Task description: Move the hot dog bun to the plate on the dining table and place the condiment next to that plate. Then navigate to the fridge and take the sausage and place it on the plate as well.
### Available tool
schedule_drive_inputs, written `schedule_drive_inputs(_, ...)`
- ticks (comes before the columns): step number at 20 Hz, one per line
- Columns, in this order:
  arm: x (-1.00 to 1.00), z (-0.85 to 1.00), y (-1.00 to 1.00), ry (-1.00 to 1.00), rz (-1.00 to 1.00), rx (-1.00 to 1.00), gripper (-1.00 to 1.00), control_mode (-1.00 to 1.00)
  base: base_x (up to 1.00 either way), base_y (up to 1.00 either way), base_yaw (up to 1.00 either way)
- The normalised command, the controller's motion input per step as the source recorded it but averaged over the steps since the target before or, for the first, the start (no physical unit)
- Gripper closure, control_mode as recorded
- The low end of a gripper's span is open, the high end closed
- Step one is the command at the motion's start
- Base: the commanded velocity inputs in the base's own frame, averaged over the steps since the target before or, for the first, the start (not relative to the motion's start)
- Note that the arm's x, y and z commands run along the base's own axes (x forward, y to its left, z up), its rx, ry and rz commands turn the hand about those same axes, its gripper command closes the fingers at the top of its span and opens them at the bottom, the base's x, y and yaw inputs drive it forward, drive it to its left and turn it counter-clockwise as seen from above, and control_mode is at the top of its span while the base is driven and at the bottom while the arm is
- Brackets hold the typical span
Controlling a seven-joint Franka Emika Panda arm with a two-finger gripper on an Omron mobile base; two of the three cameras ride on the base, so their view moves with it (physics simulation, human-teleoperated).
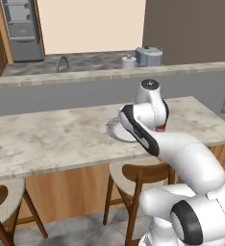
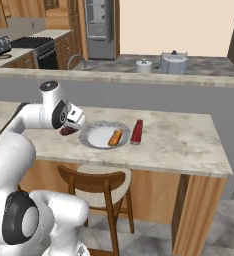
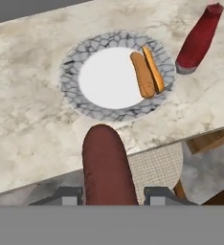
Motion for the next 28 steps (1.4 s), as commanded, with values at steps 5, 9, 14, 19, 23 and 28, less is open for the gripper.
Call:
schedule_drive_inputs(5,1.0,-0.57,-0.17,0.0,0.0,0.0,1.0,-1.0,0.0,0.0,0.0)
schedule_drive_inputs(9,0.95,-0.29,-0.04,-0.01,0.0,0.0,1.0,-1.0,0.0,0.0,0.0)
schedule_drive_inputs(14,0.8,-0.21,-0.01,0.0,-0.01,0.0,1.0,-1.0,0.0,0.0,0.0)
schedule_drive_inputs(19,0.37,-0.42,-0.03,0.0,-0.03,0.0,1.0,-1.0,0.0,0.0,0.0)
schedule_drive_inputs(23,0.27,-0.53,-0.14,0.0,-0.06,0.0,1.0,-1.0,0.0,0.0,0.0)
schedule_drive_inputs(28,0.18,-0.5,-0.13,0.0,-0.06,0.0,1.0,-1.0,0.0,0.0,0.0)
